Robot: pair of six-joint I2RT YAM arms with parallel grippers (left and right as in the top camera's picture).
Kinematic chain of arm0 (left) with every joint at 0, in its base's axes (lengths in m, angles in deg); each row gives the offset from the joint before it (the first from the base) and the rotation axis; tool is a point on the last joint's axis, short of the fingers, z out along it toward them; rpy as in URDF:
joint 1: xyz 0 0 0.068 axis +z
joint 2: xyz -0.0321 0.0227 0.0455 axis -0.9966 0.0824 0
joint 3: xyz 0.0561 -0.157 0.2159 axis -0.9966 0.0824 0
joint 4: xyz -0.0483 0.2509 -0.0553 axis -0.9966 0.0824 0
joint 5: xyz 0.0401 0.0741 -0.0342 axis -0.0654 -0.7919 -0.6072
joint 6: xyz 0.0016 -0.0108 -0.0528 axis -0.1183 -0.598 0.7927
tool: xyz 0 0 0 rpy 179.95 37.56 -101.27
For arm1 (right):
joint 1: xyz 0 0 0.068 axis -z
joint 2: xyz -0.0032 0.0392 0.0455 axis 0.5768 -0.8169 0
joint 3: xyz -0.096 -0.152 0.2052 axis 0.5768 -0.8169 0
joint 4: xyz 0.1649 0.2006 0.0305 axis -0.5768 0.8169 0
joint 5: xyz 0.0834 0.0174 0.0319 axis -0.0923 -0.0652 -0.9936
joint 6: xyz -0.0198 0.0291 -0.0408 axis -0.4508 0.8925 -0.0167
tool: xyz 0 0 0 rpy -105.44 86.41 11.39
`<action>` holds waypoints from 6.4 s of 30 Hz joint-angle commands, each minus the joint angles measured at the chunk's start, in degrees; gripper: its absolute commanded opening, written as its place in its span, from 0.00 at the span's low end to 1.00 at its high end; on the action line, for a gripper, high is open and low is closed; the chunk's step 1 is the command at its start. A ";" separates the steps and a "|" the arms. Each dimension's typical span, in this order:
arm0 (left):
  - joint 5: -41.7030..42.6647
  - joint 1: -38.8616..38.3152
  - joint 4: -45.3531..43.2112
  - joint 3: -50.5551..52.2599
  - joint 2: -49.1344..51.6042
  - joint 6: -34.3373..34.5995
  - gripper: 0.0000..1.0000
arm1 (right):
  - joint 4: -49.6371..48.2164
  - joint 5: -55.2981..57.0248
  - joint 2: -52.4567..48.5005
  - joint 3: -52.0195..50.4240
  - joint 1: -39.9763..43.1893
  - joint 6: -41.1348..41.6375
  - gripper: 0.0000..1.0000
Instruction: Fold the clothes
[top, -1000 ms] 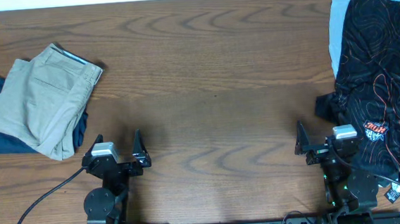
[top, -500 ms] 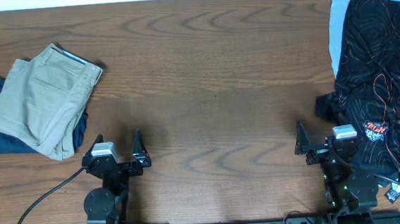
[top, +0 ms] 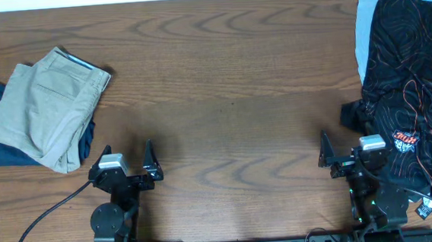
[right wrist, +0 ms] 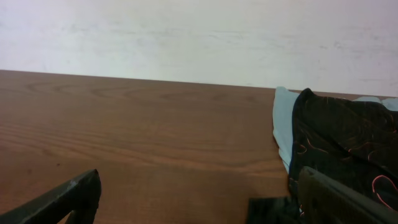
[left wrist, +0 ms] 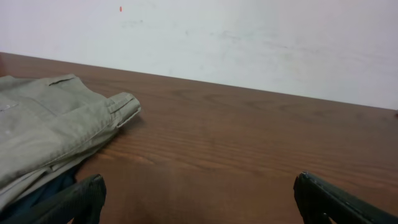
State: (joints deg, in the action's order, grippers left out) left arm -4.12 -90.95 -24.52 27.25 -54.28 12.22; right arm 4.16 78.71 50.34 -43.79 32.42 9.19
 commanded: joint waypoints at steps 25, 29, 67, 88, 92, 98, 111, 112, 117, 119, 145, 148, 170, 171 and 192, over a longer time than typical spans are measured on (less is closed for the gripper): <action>-0.46 0.31 2.36 0.98 -0.39 -0.94 0.98 | 0.20 -0.22 0.35 -0.09 1.03 -0.66 0.99; -0.46 0.31 2.36 0.98 -0.39 -0.94 0.98 | 0.20 -0.22 0.35 -0.09 1.03 -0.66 0.99; 7.72 0.31 34.42 -29.38 24.70 4.00 0.98 | 23.50 -0.44 -41.92 32.85 1.05 4.68 0.99; 7.72 0.31 45.90 -44.04 55.49 4.04 0.98 | 31.52 19.52 -96.10 57.55 2.67 4.94 0.99; 7.72 0.31 45.86 -44.04 55.49 4.04 0.98 | 29.62 17.64 -100.45 57.55 4.33 5.35 0.99; 7.72 0.31 45.86 -44.04 55.49 4.04 0.98 | 28.30 16.02 -106.68 57.55 5.70 5.38 0.80; 7.69 0.31 45.86 -44.04 55.49 4.04 0.98 | 33.59 14.25 -101.29 59.45 8.94 8.57 0.01; 7.69 0.31 45.86 -44.04 55.49 4.04 0.98 | 34.36 13.27 -99.93 60.06 9.16 8.57 0.01; 7.72 0.31 45.86 -44.04 55.49 4.04 0.98 | 40.81 4.22 -91.54 65.22 9.38 6.62 0.01; 7.72 0.31 45.86 -44.04 55.49 4.04 0.98 | 42.95 -3.41 -88.21 67.41 9.25 3.13 0.01; 7.78 0.28 45.64 -44.04 55.49 5.22 0.98 | 30.86 -10.08 -80.26 71.06 -27.58 7.28 0.57; 10.99 0.28 45.66 -44.02 55.49 8.96 0.98 | 32.50 -3.21 -80.67 71.06 -27.06 8.04 0.99; 27.17 -16.72 41.16 -40.52 70.69 25.64 0.98 | 58.86 12.15 -79.80 71.06 -6.71 16.55 0.99; 27.15 -18.32 40.33 -40.52 72.72 26.34 0.98 | 59.06 12.15 -79.80 71.06 -6.38 16.55 0.99; 26.21 -41.38 15.80 -40.59 97.31 39.54 0.06 | 60.35 12.26 -79.80 71.06 -5.81 16.55 0.99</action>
State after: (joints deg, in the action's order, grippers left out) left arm 27.40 -132.91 -9.31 -15.22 41.17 51.74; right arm 64.18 90.75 -30.26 26.57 26.12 24.80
